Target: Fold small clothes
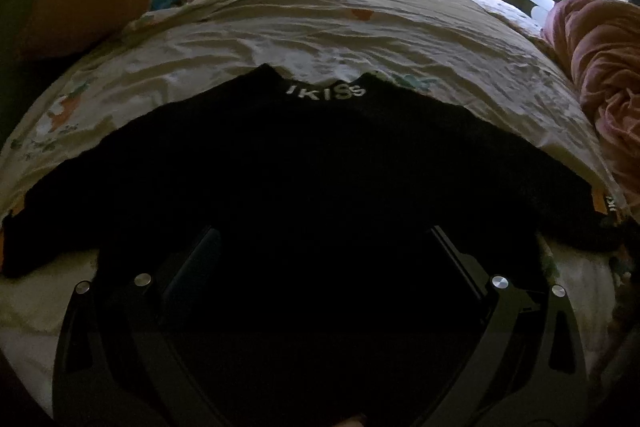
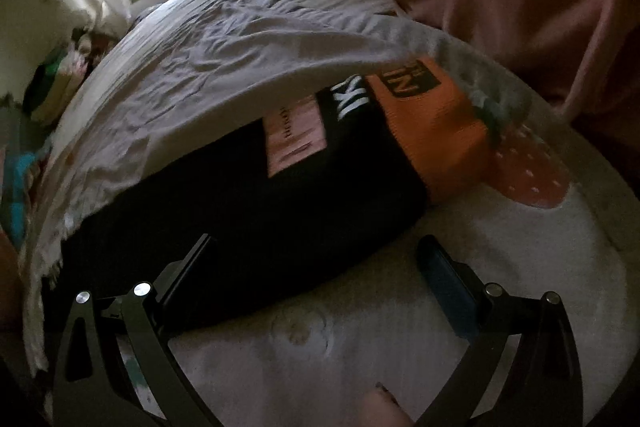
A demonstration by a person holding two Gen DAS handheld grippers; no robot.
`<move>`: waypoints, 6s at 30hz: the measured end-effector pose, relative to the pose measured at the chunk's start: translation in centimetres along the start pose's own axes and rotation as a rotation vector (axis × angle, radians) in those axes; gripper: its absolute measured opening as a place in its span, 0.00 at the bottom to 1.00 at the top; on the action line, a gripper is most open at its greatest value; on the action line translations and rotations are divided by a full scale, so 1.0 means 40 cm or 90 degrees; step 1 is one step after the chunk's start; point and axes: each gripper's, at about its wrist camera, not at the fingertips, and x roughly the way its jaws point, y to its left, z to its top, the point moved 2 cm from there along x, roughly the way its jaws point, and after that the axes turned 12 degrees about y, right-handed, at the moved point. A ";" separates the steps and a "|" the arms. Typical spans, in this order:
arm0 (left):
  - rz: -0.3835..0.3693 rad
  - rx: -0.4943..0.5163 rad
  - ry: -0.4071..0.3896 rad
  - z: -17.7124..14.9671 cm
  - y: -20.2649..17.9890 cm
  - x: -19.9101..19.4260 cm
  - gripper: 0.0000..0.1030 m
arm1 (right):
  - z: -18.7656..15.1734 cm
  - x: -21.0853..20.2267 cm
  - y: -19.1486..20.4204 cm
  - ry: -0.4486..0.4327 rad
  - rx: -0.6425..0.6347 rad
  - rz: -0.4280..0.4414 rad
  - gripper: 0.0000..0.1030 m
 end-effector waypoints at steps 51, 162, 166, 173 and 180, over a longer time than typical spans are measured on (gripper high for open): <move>-0.113 -0.142 -0.025 0.013 0.280 -0.105 0.92 | -0.256 -0.277 0.661 -0.137 -0.432 0.260 0.11; -0.010 -0.123 -0.019 -0.083 0.463 -0.075 0.91 | -0.515 -0.116 0.734 -0.038 -0.584 0.142 0.95; -0.003 -0.133 -0.028 -0.094 0.488 -0.093 0.91 | -0.546 -0.134 0.760 -0.042 -0.605 0.149 0.95; 0.034 -0.156 -0.041 -0.117 0.551 -0.117 0.91 | -0.607 -0.163 0.816 -0.047 -0.642 0.169 0.95; 0.053 -0.186 -0.043 -0.140 0.618 -0.129 0.91 | -0.682 -0.188 0.890 -0.052 -0.689 0.192 0.95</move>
